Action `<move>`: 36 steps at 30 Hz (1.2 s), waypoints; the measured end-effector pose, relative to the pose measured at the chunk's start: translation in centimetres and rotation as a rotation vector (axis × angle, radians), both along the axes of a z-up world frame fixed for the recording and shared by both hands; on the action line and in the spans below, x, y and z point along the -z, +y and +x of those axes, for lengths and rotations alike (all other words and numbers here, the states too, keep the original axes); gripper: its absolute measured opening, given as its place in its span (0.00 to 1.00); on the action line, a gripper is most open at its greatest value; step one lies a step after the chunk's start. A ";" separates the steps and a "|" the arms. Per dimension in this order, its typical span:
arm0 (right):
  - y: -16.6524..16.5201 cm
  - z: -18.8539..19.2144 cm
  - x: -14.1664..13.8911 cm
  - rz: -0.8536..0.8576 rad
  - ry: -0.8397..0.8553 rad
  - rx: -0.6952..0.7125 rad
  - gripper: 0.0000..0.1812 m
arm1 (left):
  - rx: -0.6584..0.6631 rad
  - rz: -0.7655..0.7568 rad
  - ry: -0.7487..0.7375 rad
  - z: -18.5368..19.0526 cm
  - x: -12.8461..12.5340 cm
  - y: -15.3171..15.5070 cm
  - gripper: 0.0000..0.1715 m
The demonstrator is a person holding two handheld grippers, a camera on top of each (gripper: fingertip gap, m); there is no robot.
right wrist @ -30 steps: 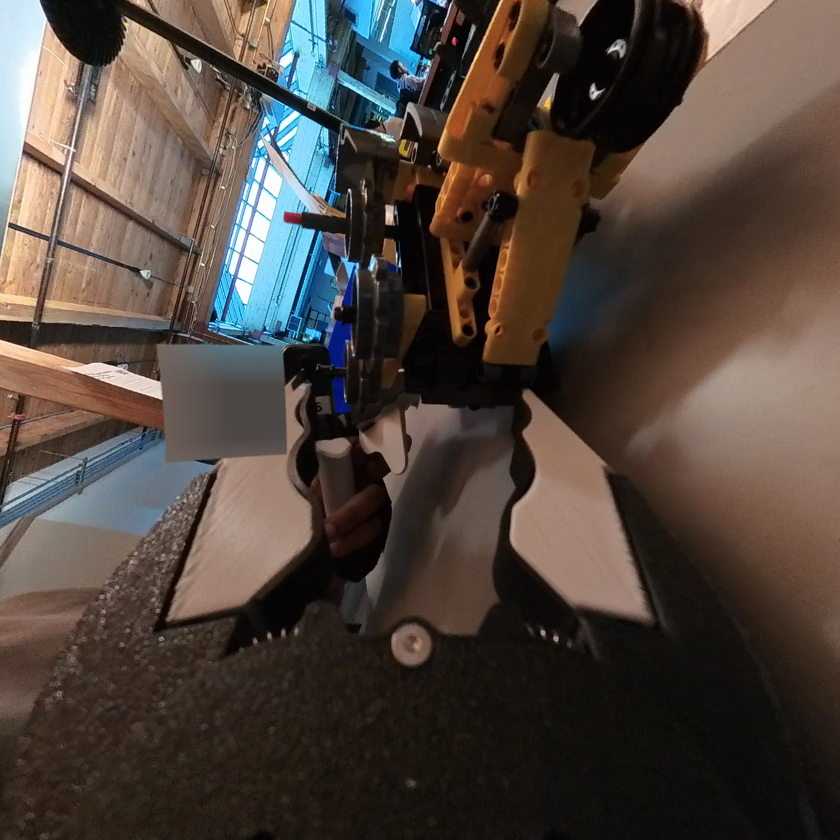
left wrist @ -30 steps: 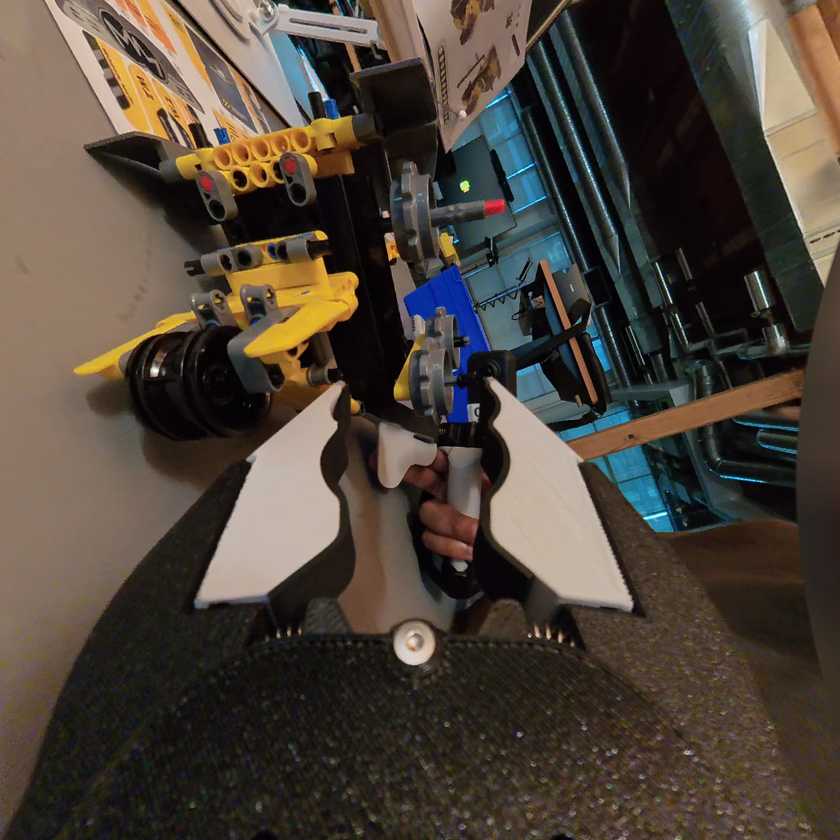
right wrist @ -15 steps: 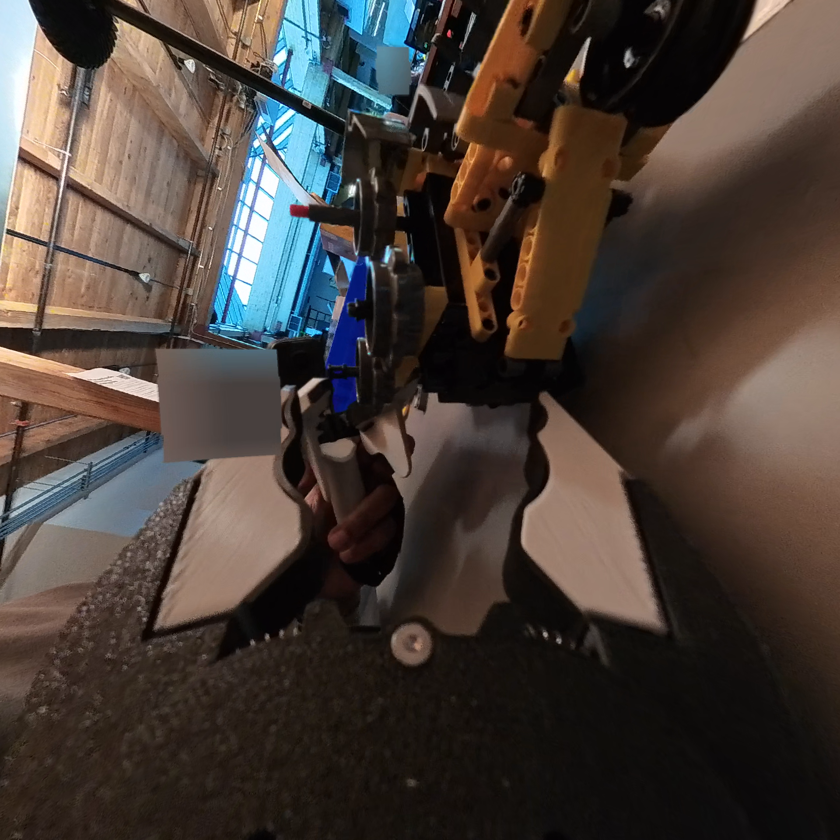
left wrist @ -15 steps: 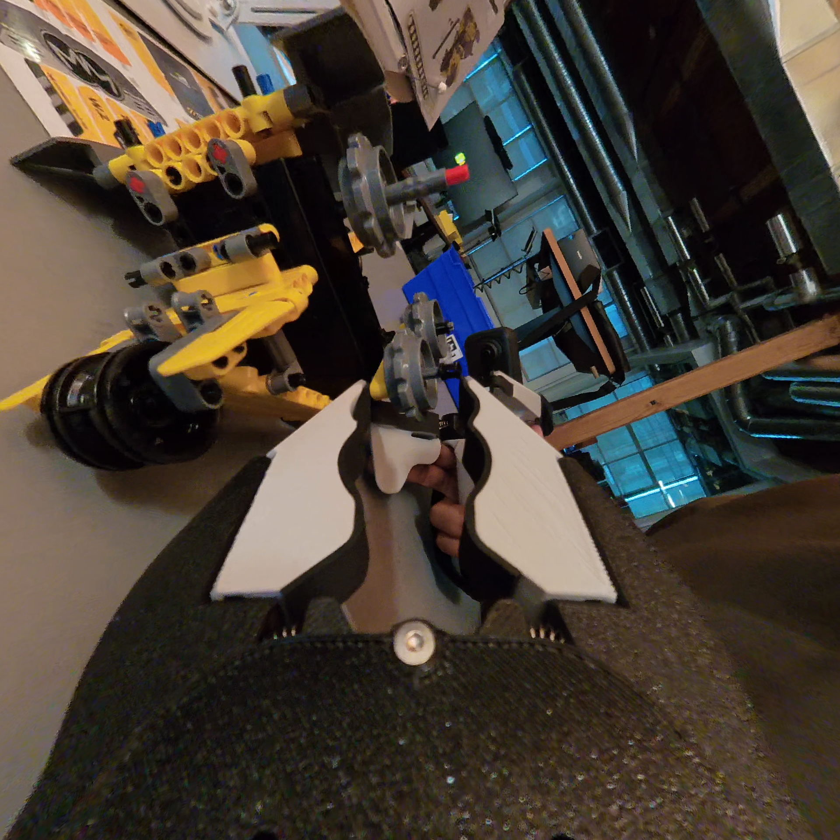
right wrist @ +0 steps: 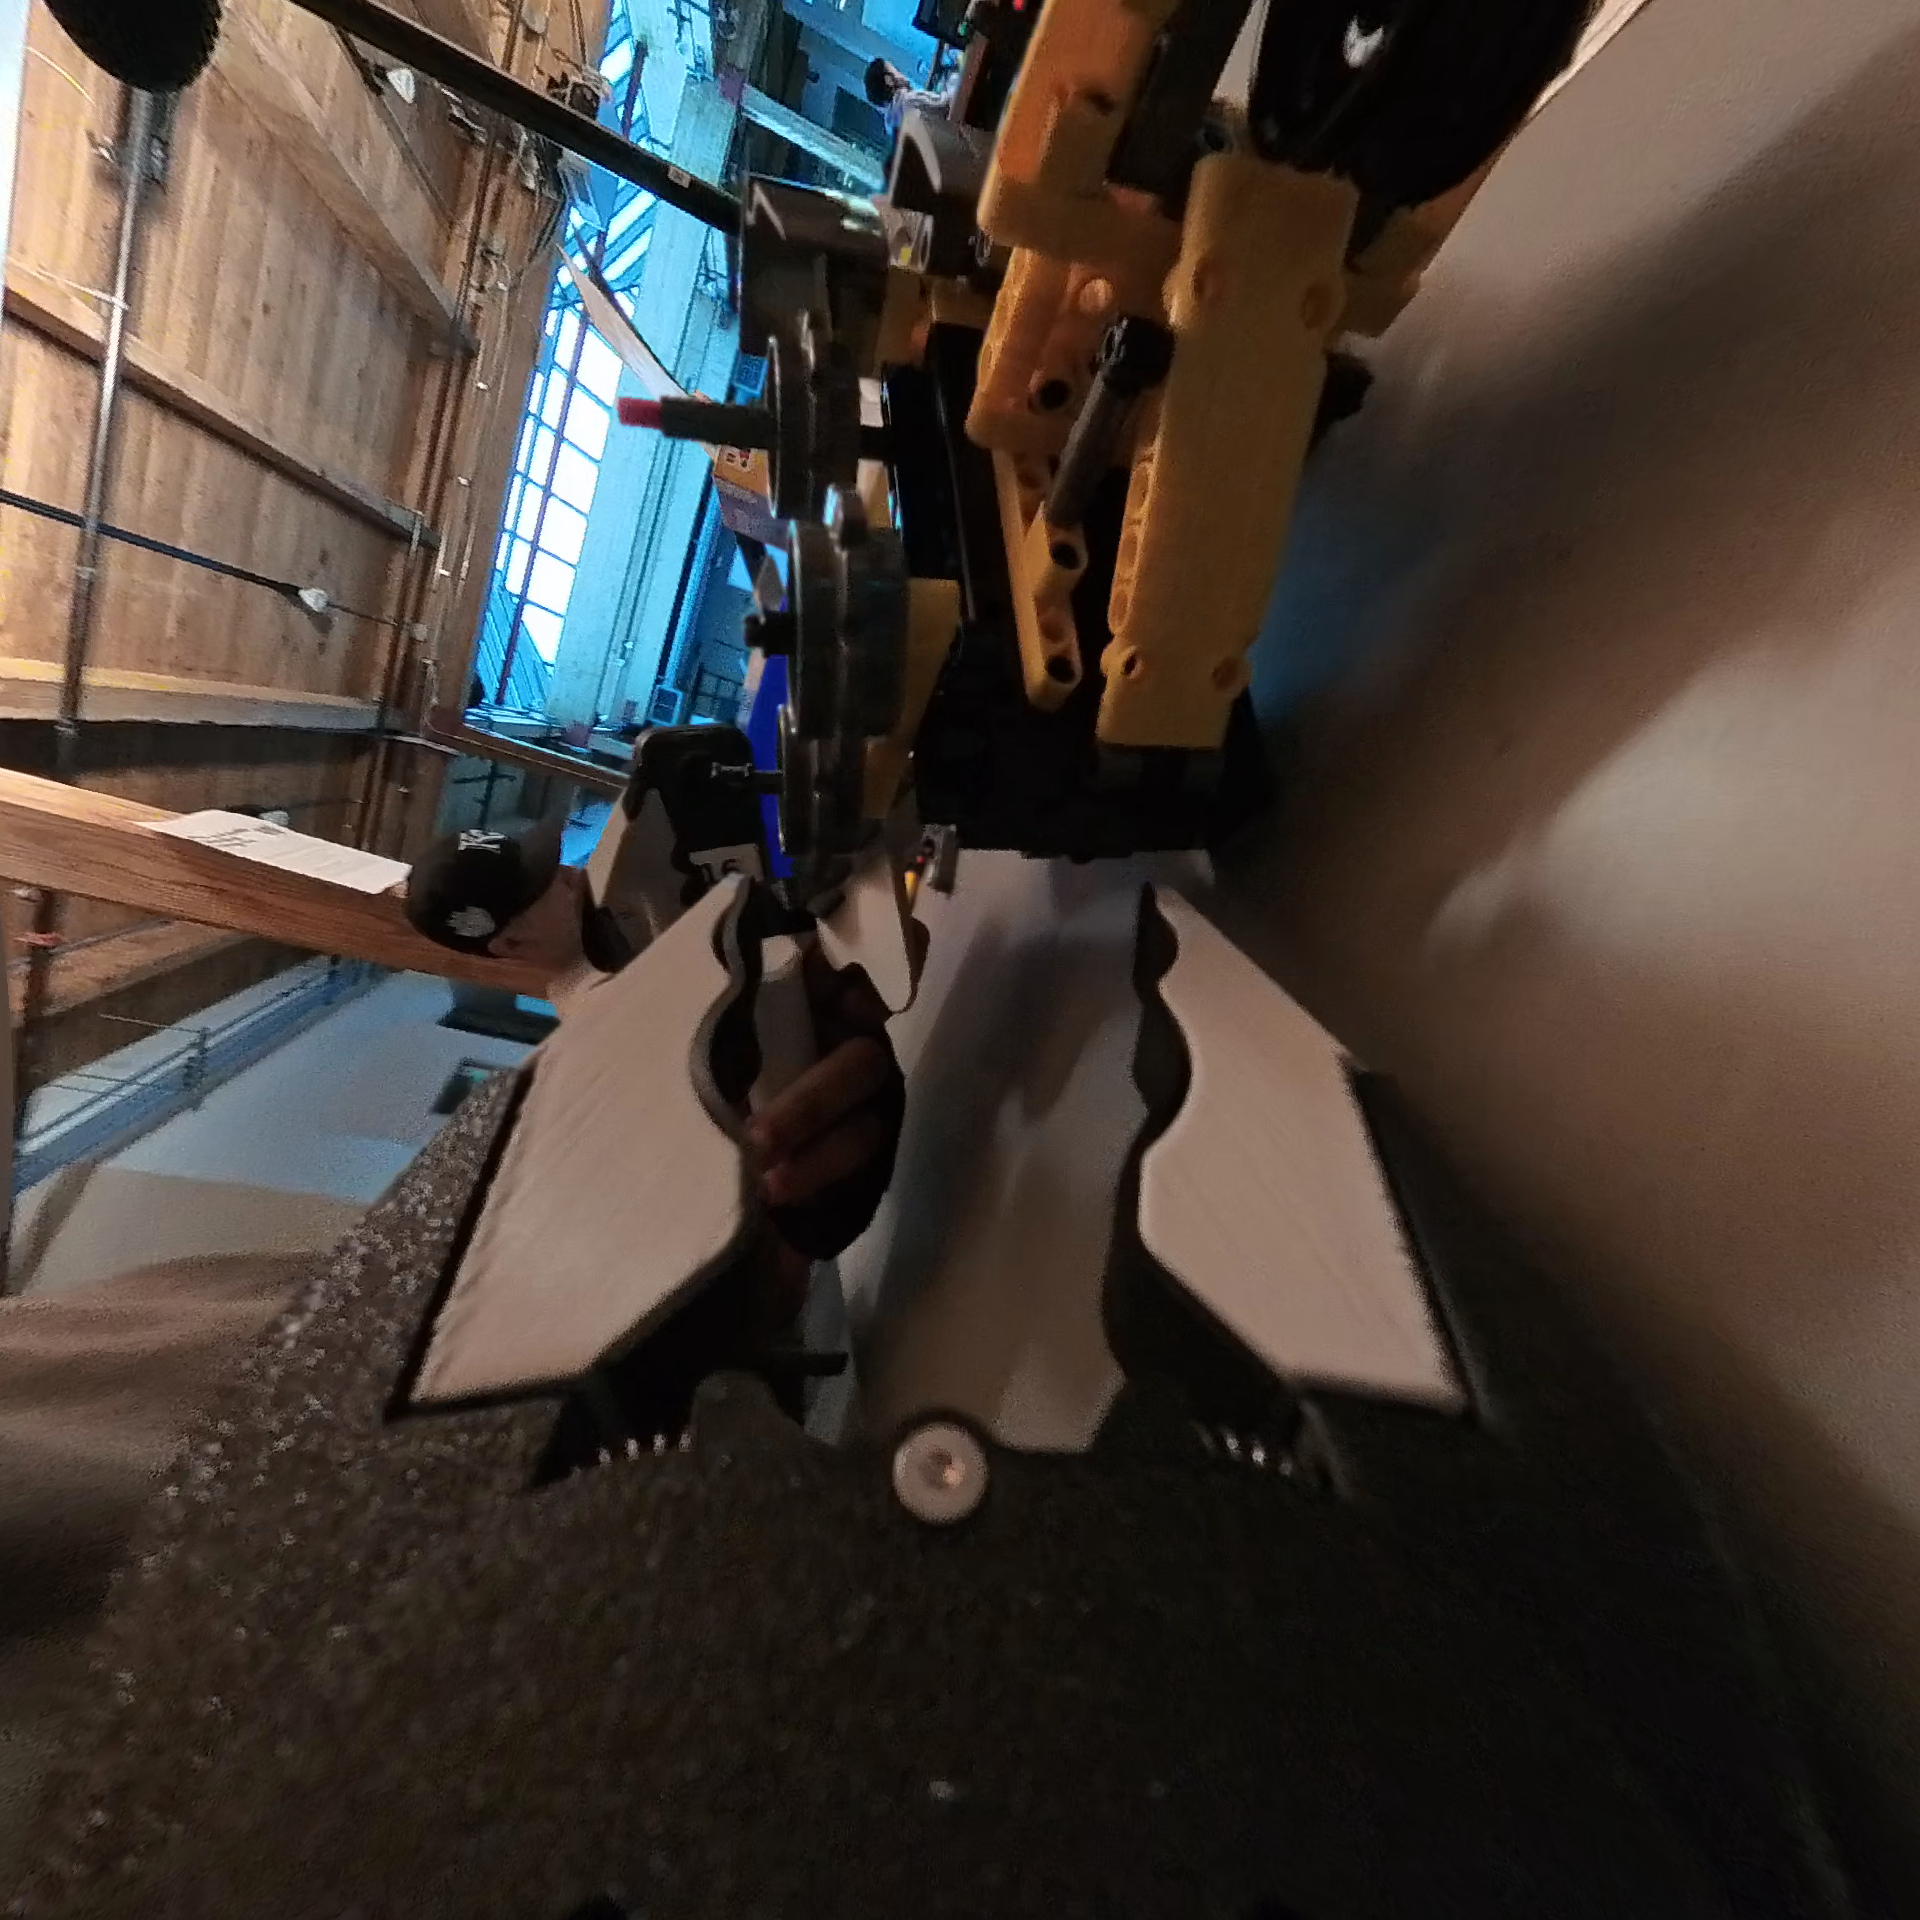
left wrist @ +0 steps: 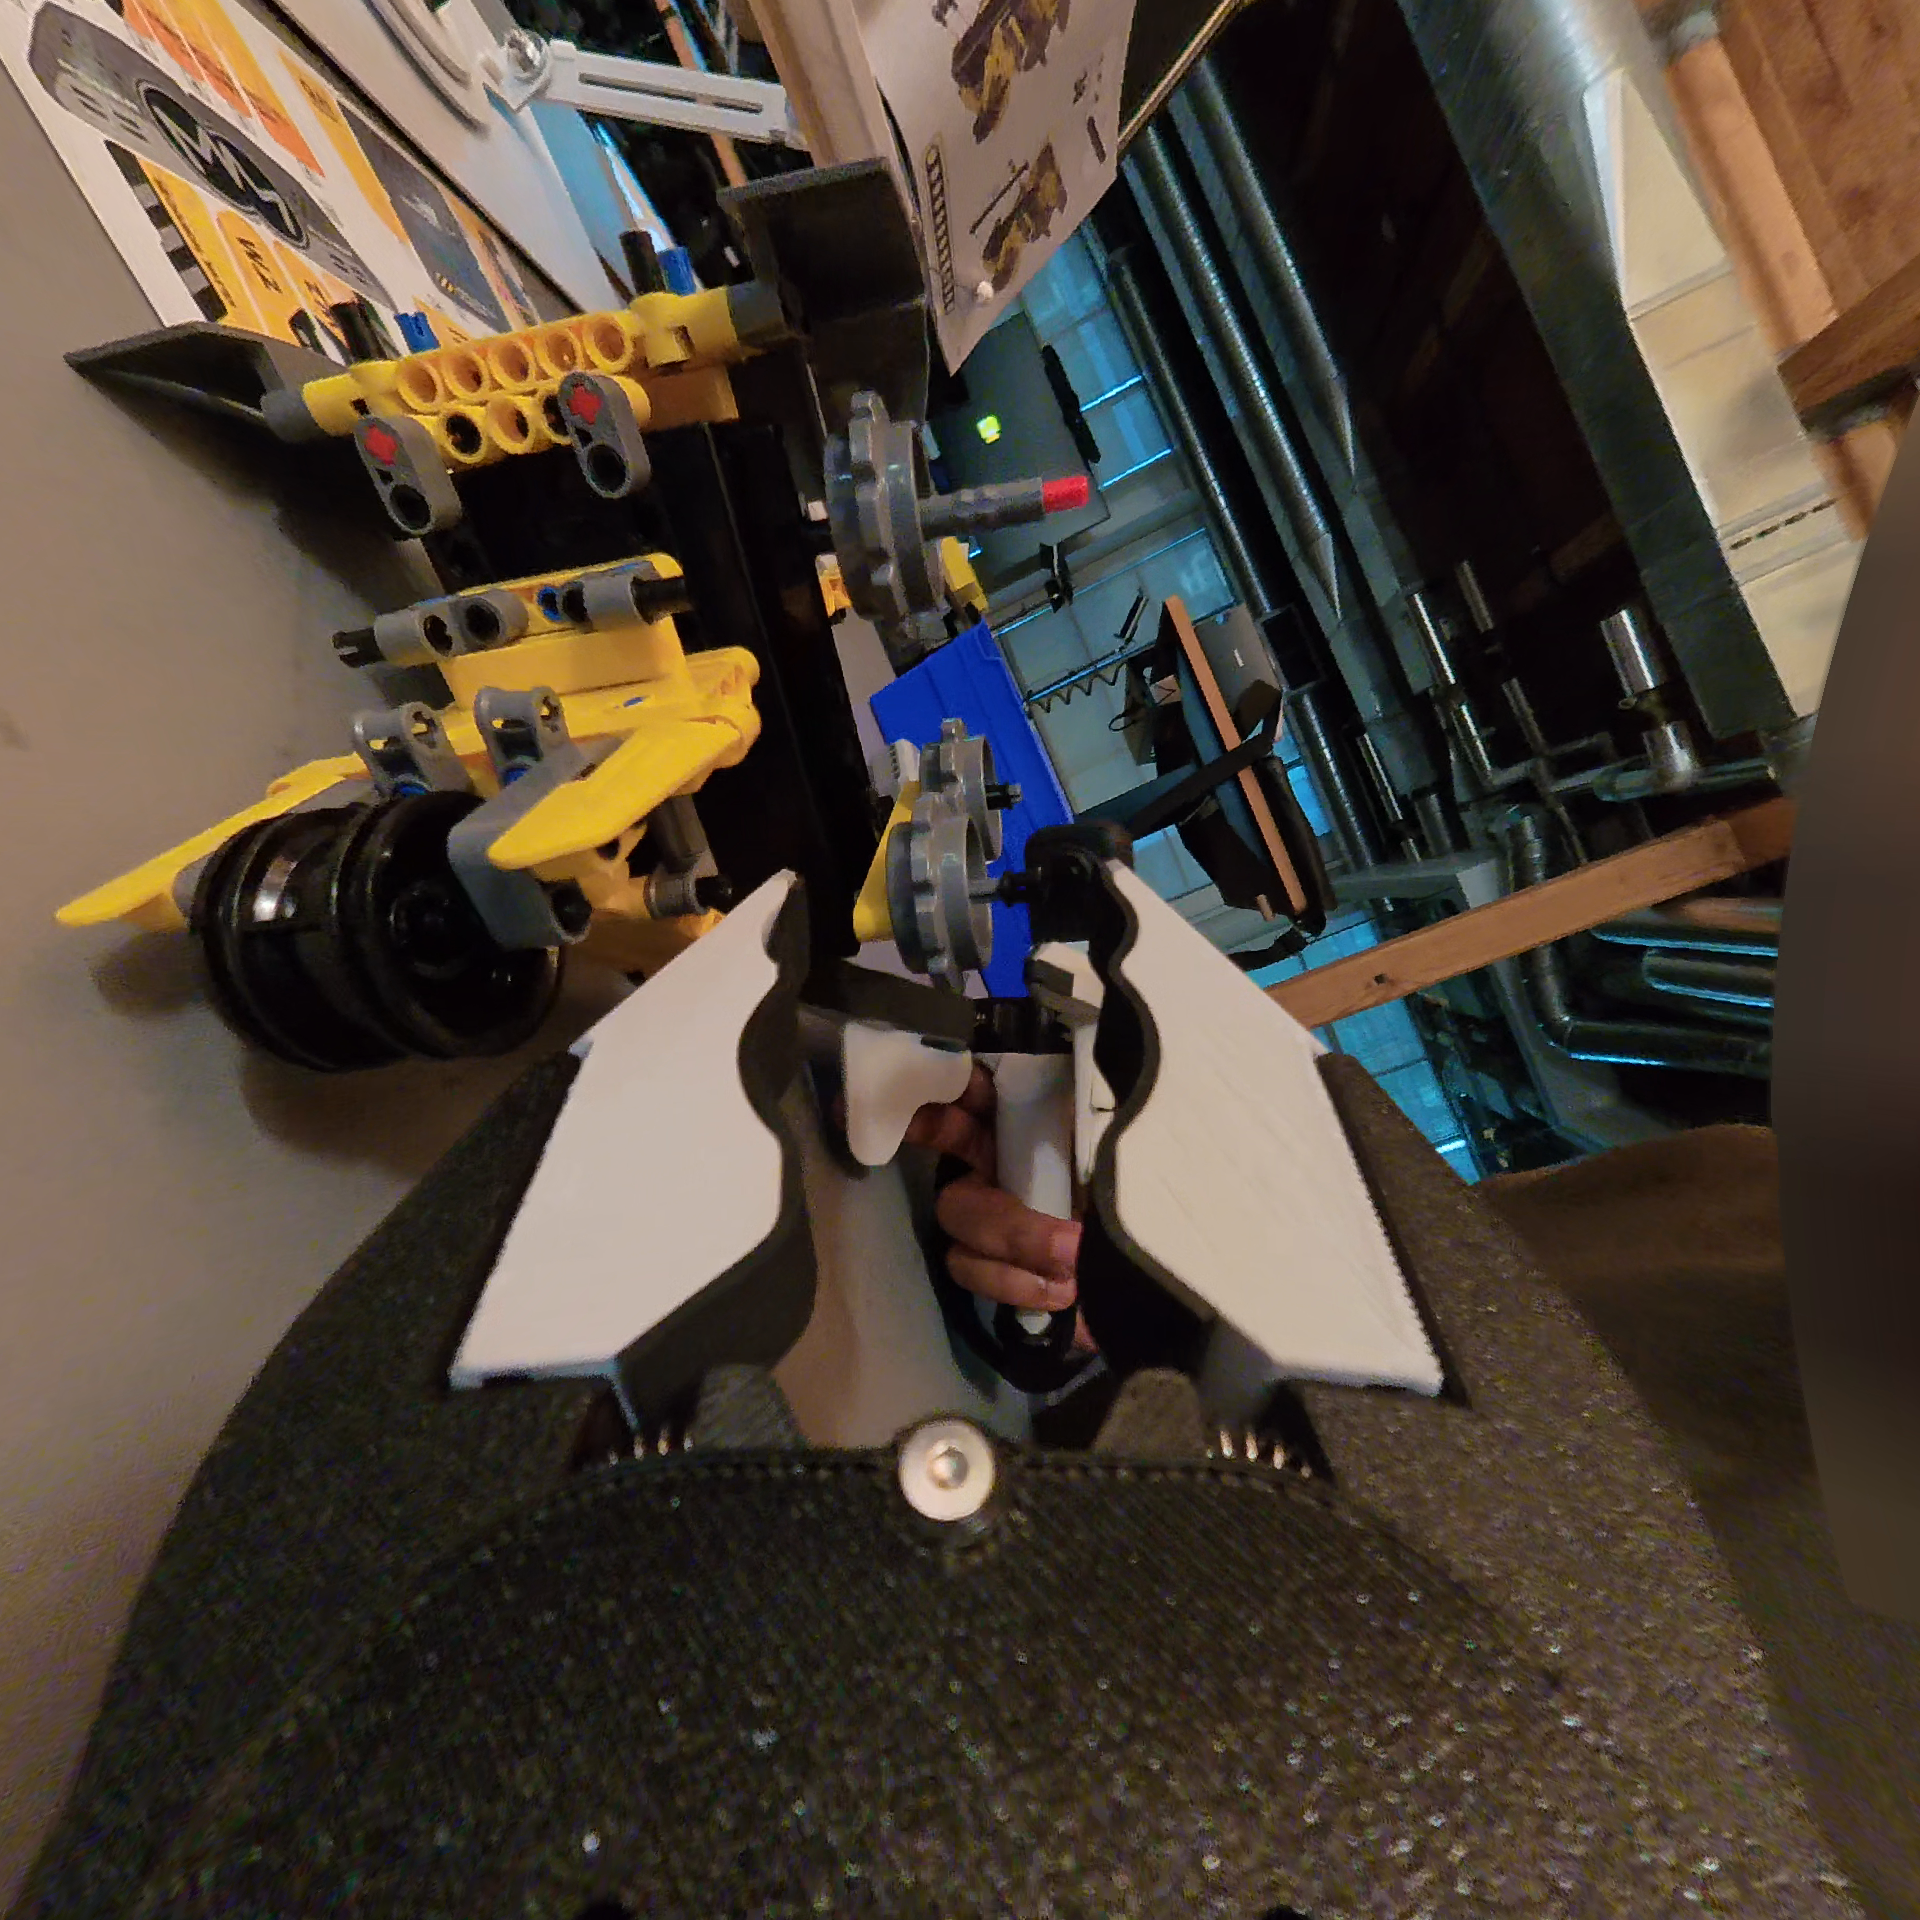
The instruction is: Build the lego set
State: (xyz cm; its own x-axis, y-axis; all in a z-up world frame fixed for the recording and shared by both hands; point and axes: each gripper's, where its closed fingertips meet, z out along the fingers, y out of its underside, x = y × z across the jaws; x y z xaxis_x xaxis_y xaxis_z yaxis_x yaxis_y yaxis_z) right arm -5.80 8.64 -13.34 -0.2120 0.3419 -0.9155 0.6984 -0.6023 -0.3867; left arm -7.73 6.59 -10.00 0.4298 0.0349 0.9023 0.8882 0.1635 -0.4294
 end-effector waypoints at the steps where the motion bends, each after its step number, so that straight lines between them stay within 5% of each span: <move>1: 0.3 -0.1 0.0 0.024 0.014 0.012 0.39 | 0.002 -0.010 0.002 0.0 0.1 0.1 0.30; 8: 1.6 -1.2 -0.5 0.043 0.064 0.063 0.35 | 0.004 -0.021 -0.030 0.1 0.2 0.8 0.23; 36: 0.8 -1.4 0.2 -0.011 0.012 -0.018 0.36 | -0.002 -0.063 -0.035 0.0 0.1 1.1 0.21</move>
